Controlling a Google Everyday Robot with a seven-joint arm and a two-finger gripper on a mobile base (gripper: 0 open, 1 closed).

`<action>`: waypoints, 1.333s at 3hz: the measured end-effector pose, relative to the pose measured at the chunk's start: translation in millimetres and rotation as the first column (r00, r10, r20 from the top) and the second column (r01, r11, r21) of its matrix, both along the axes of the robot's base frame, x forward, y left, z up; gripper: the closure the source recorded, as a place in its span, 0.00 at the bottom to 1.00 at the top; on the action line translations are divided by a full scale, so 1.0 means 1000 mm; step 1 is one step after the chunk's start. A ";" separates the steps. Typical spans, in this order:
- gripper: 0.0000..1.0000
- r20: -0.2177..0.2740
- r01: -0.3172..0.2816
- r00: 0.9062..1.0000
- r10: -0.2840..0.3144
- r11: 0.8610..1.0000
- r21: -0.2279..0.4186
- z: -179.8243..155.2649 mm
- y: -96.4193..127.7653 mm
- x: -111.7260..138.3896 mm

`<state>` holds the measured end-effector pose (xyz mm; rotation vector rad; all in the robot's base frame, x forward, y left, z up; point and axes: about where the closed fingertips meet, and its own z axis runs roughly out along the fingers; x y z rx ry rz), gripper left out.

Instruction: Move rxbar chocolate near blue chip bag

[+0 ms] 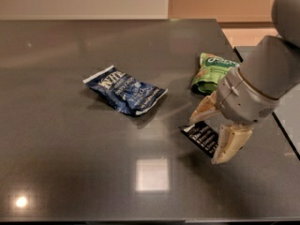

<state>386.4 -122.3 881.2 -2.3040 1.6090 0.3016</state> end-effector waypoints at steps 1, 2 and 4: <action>1.00 0.021 0.014 1.000 -0.015 0.999 0.039 0.006 0.024 0.027; 1.00 0.023 0.025 0.999 -0.027 0.997 0.071 0.004 0.053 0.053; 0.82 0.055 0.006 0.998 -0.012 0.994 0.108 -0.010 0.097 0.090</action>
Offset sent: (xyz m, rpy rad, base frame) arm 0.0842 0.0878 0.0001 0.1111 -0.0232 -0.0478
